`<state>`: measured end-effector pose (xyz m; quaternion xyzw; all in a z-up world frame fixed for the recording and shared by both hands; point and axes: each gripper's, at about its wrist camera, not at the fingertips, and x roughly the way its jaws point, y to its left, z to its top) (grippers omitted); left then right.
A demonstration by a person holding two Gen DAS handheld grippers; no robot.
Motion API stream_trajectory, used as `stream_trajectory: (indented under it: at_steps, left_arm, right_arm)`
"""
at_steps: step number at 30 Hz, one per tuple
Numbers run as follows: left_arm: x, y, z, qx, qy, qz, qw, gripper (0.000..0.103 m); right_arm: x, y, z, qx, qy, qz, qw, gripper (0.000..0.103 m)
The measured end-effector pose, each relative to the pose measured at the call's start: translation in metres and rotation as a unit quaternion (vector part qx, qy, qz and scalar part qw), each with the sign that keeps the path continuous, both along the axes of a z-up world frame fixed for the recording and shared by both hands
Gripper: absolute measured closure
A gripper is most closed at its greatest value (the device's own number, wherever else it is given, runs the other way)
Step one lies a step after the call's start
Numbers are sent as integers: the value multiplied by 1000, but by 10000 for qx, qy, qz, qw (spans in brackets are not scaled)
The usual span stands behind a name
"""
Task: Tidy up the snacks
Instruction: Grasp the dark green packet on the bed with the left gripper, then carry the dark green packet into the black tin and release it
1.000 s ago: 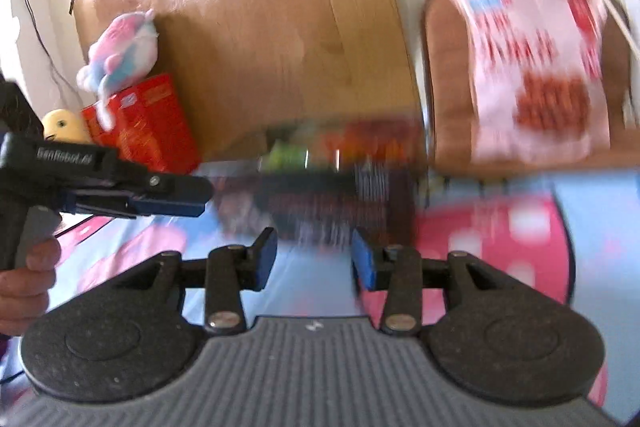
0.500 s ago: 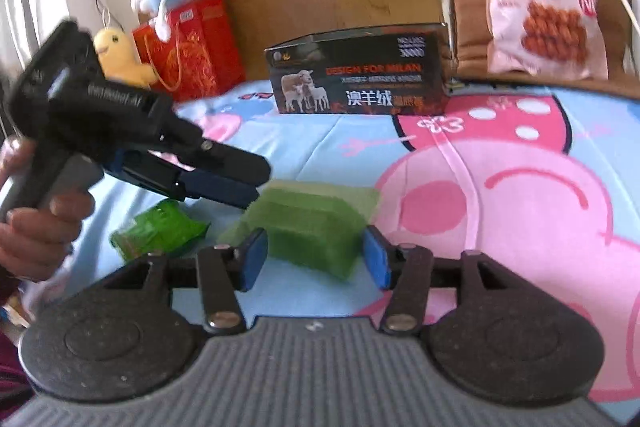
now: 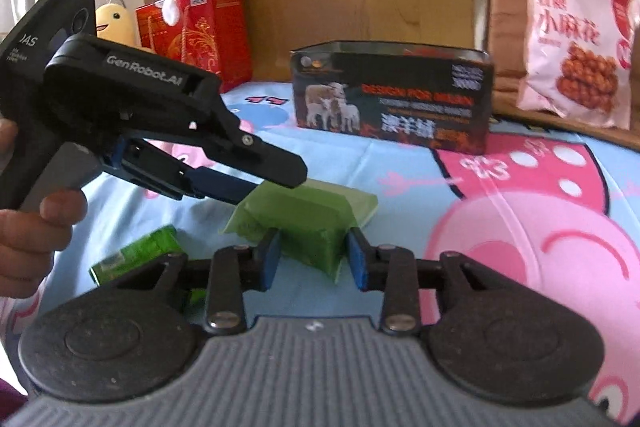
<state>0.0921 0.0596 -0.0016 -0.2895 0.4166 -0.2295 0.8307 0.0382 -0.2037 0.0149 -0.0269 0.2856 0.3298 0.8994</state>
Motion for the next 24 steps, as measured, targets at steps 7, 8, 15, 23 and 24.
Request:
stream_trajectory:
  at_steps: [7,8,15,23,24]
  left_arm:
    - [10,12,34,22,-522,190,9985,53]
    - [13,12,38,33,-569,201,9982,53]
    - [47,11,57,127,-729,175,9971,53]
    - [107,4,87,405,-1176,235,9920,53]
    - [117,4,85,444,-1150,262,9920,53]
  right_arm:
    - [9,15,22,141,-462,76,9988,65]
    - [12,16,25,174,-517,73,9985,65]
    - [40,20,39,279,-745,30,9968,65]
    - [98,26,65,505,-1316,-178,9899,65]
    - [106,28,65,513,-1322,-199,9897,65]
